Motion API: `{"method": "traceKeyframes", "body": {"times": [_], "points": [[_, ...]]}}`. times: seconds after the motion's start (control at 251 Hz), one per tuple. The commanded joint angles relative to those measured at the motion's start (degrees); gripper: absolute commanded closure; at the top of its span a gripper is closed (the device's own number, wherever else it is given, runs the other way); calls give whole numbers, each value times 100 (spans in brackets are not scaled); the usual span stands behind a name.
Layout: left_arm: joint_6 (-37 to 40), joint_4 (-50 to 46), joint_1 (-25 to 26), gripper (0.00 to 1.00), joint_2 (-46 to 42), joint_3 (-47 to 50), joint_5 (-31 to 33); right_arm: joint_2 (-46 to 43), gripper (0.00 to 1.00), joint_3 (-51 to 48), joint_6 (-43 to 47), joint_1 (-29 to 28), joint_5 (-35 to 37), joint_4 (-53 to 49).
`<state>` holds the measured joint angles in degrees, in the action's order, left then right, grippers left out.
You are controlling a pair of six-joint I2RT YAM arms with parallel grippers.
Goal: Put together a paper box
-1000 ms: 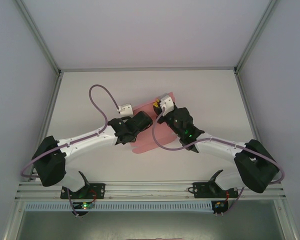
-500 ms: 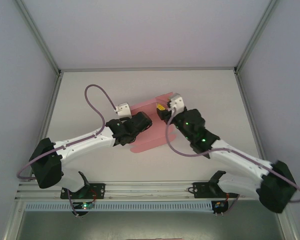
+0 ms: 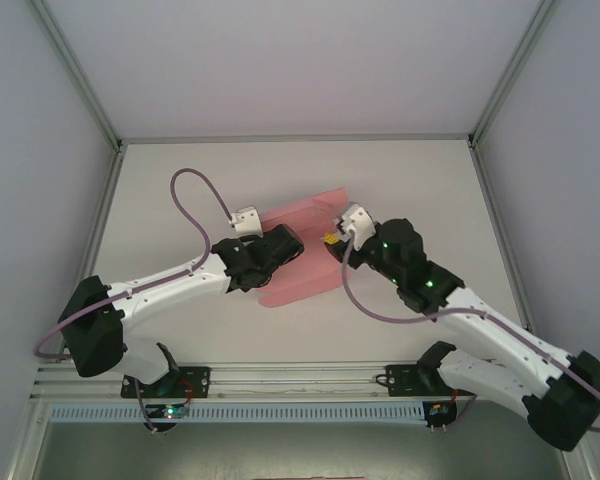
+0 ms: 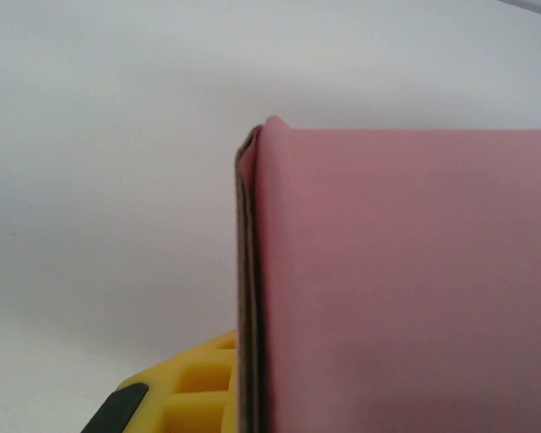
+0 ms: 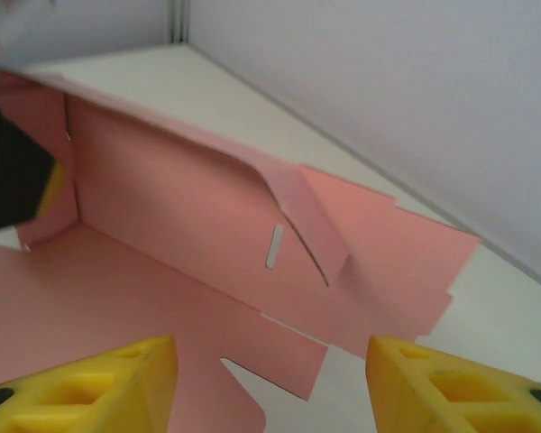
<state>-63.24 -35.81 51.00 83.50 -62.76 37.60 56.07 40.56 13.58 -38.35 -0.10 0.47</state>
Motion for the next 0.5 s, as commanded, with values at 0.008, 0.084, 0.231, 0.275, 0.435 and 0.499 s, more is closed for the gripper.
{"method": "traceKeyframes", "body": {"times": [0.008,0.084,0.231,0.275,0.435,0.499], "points": [[15,-166,21,100,-143,78,134,388,44,470,663,46,88,113],[31,-145,23,100,-141,105,122,543,44,472,894,55,241,461],[35,-154,17,100,-161,123,111,712,43,393,1222,164,0,856],[37,-138,17,100,-174,131,102,849,43,516,1221,220,-171,674],[115,-48,18,100,-212,161,74,1358,45,745,1286,231,-297,577],[99,-71,22,100,-212,163,77,1481,48,800,1281,246,-341,679]]}}
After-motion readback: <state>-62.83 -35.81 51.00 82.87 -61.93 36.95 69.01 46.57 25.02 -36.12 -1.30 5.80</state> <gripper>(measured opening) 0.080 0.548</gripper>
